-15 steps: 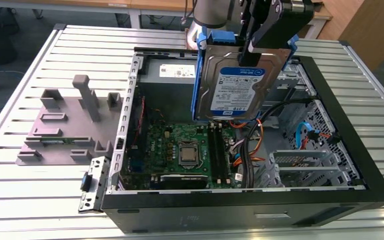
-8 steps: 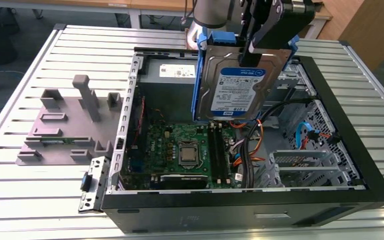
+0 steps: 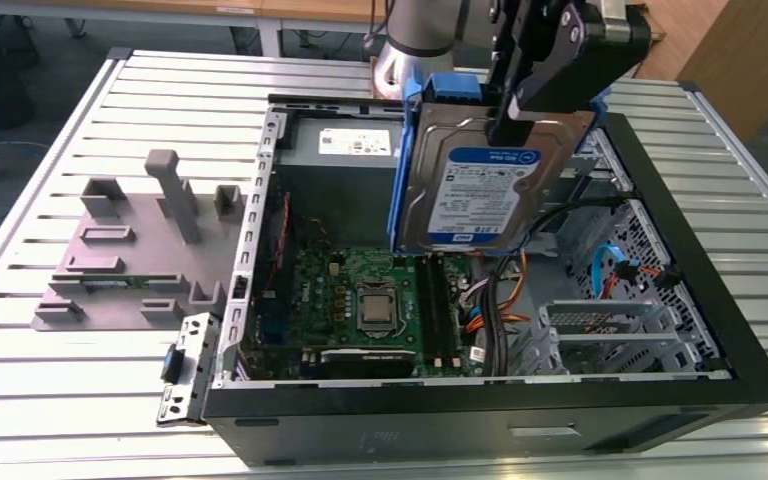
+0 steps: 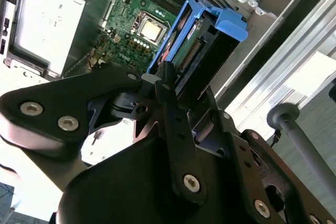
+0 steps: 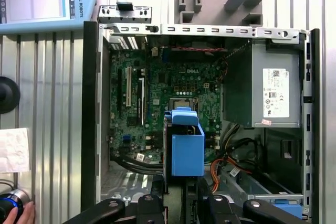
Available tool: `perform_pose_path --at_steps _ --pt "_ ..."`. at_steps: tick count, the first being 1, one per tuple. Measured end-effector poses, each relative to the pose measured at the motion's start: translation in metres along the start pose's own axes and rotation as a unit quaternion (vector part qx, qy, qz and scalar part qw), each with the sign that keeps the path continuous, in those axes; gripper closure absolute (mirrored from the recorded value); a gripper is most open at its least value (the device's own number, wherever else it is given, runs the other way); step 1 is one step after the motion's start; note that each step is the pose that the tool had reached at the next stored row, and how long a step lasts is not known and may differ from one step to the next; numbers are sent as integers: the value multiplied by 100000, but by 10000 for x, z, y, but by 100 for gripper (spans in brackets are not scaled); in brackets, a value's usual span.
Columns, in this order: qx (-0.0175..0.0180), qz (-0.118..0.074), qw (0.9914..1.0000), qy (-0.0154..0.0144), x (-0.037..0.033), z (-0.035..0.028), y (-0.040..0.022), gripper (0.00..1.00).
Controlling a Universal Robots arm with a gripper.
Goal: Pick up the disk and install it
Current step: 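Pick up the disk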
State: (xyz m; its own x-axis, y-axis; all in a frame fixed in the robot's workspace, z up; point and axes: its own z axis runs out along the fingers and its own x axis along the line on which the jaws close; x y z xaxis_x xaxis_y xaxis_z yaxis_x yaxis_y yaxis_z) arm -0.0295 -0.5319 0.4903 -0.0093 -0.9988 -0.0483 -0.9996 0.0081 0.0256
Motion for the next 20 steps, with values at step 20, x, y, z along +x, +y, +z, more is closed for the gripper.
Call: perform_pose_path --at_steps 20 --pt "8 211 100000 -3 176 -1 -58 65"
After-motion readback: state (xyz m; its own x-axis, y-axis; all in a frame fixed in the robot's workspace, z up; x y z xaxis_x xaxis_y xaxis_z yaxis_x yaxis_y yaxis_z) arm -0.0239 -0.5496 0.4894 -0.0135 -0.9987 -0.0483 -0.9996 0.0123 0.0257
